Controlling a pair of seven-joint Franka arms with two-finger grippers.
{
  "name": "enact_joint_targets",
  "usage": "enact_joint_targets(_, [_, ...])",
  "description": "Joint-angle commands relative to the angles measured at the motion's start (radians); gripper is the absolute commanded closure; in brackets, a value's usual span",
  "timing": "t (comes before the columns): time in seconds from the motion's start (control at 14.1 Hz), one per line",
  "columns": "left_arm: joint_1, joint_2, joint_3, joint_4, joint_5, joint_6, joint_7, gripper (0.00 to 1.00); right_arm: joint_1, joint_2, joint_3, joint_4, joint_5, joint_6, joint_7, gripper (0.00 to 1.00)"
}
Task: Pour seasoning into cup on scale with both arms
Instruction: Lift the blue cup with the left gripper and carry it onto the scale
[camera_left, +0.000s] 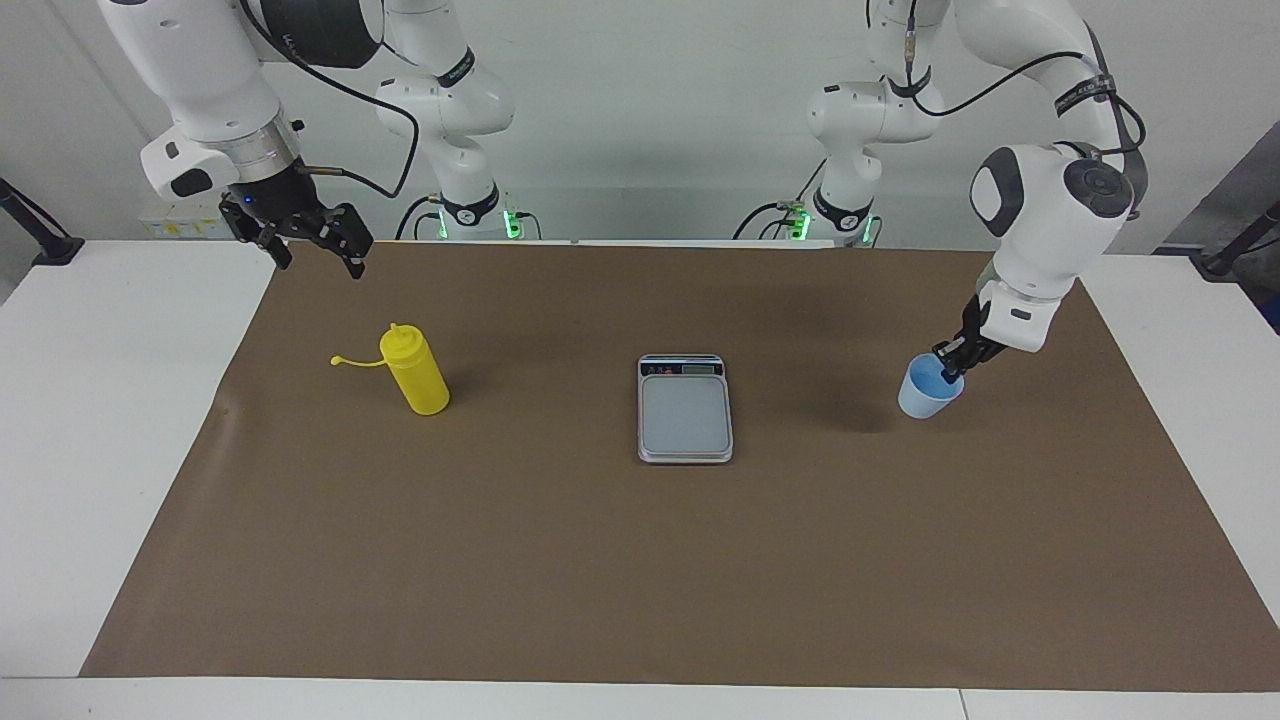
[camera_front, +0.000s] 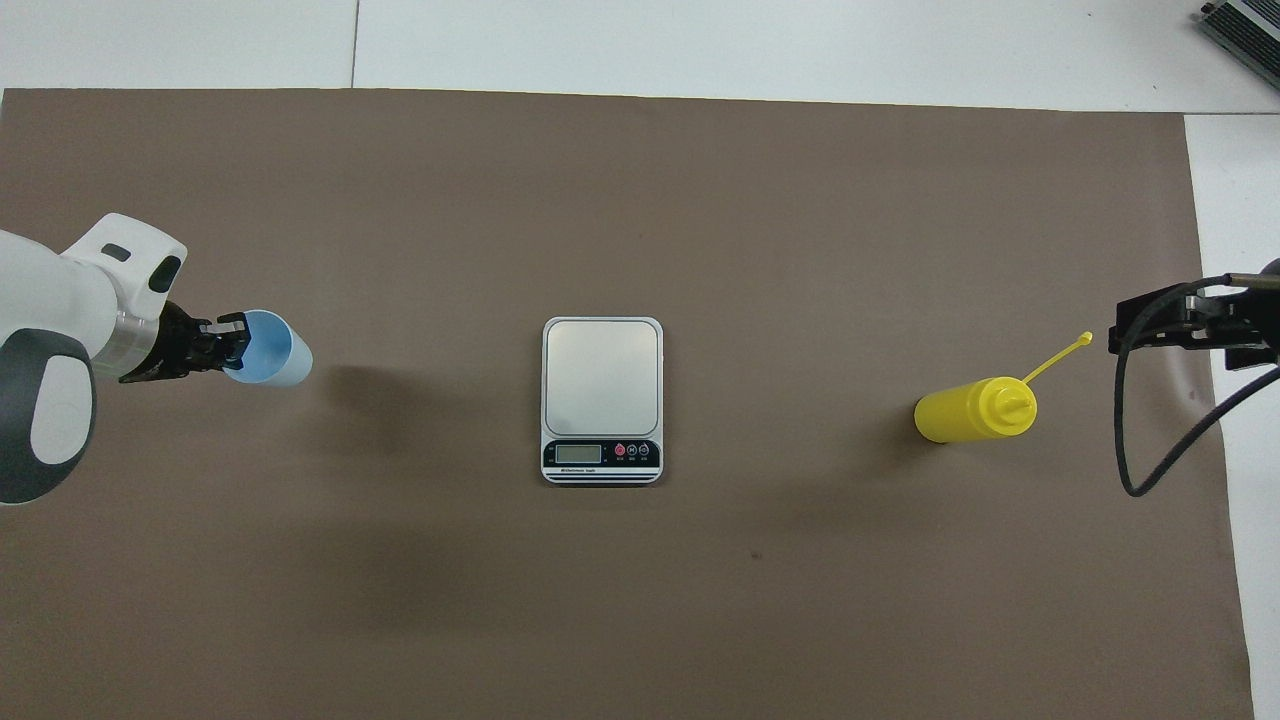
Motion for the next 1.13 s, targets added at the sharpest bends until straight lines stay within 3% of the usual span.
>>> enact_joint_targets(0.0, [-0.047,0.028,0.007,0.096,-0.075,-0.093,-0.033,1.00,-0.008,-0.010,0.005,-0.002,-0.001,-0.012,-0.021,0.00])
enact_joint_targets(0.14, [-0.089,0.034,0.006,0.142,-0.106,-0.121,-0.105,1.00,-0.008,-0.010,0.005,-0.002,-0.001,-0.012,-0.021,0.00])
enact_joint_targets(0.71, [-0.355,0.061,0.001,0.146,-0.121,0.004,-0.361,1.00,-0.008,-0.010,0.003,-0.002,-0.001,-0.014,-0.023,0.00])
enact_joint_targets(1.06, [-0.426,0.092,0.000,0.144,-0.141,0.076,-0.400,1.00,-0.005,-0.014,0.003,-0.002,-0.001,-0.031,-0.024,0.00])
